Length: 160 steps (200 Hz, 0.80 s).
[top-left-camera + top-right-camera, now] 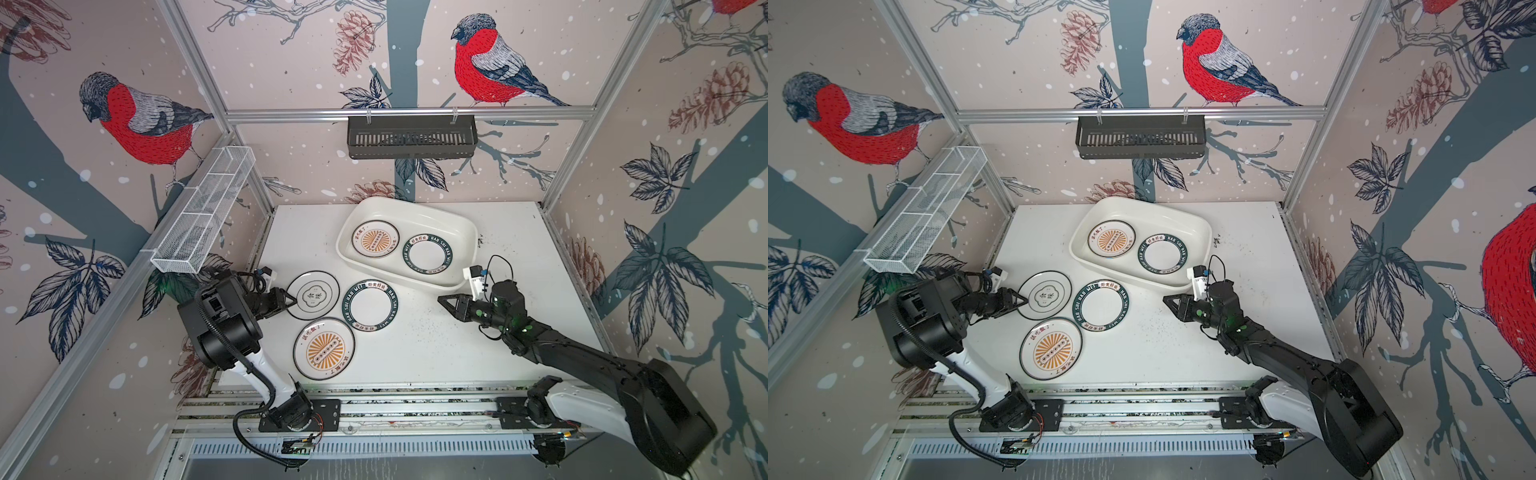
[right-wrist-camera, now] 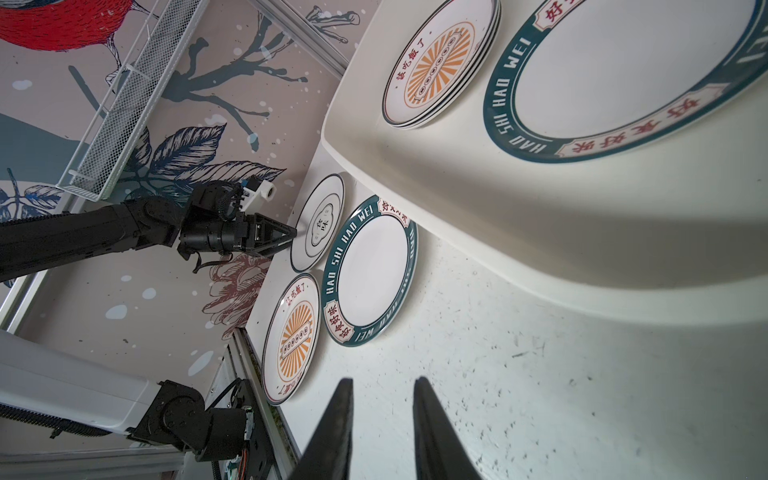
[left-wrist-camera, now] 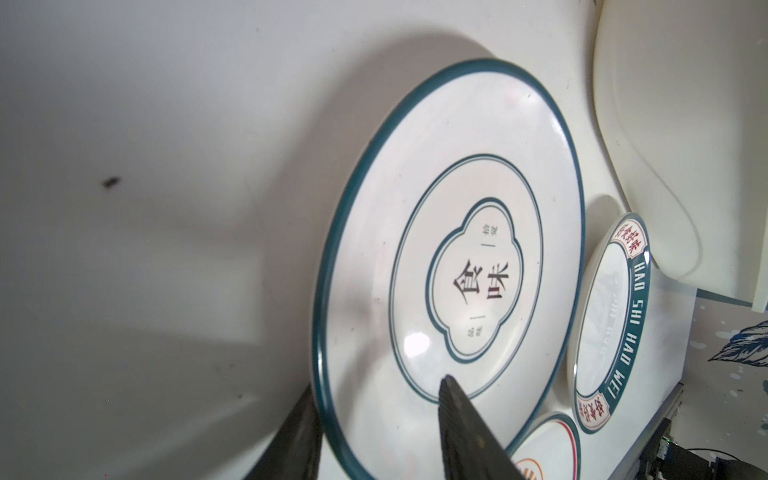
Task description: Place the plates into the plastic bin on the countertop
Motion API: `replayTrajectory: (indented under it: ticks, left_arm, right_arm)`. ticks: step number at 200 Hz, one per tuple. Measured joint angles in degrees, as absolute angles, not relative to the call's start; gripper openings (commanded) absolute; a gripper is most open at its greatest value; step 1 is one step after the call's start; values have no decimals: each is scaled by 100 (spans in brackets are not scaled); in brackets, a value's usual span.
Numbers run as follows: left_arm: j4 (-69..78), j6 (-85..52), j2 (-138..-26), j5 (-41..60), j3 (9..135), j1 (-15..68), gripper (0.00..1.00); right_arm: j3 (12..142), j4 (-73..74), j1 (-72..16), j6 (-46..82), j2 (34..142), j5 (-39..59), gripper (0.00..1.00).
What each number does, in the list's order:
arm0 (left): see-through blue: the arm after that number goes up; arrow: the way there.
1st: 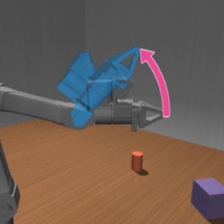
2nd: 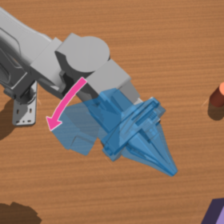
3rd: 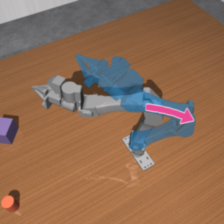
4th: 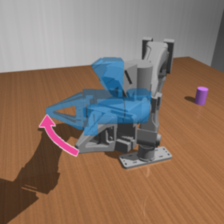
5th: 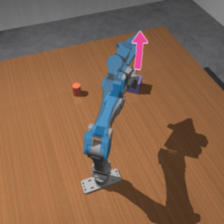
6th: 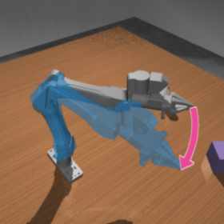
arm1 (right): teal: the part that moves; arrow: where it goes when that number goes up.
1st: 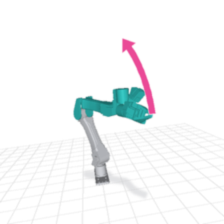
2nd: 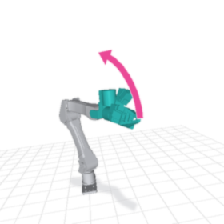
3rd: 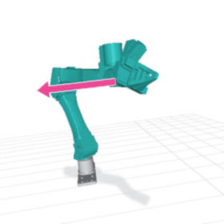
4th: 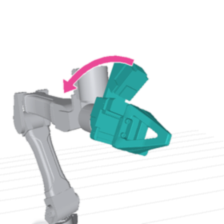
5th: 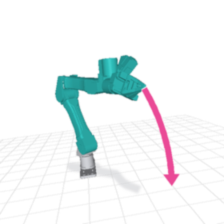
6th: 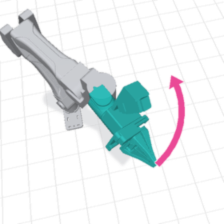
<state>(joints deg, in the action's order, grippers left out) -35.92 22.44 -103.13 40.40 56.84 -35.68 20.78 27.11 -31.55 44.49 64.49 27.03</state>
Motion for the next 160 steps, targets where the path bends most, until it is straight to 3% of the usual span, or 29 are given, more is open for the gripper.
replayTrajectory:
  ticks: [101, 160]
  left_arm:
    - [-3476, 2209, -10379, 4532, 5564, -3568, 38]
    - [-3343, 2095, -10457, 4786, 5518, -3568, 41]
  right_arm:
    - [2088, 2838, -3166, 4501, 6580, 2703, 26]
    - [2102, 2908, -3179, 4521, 6716, 2735, 25]
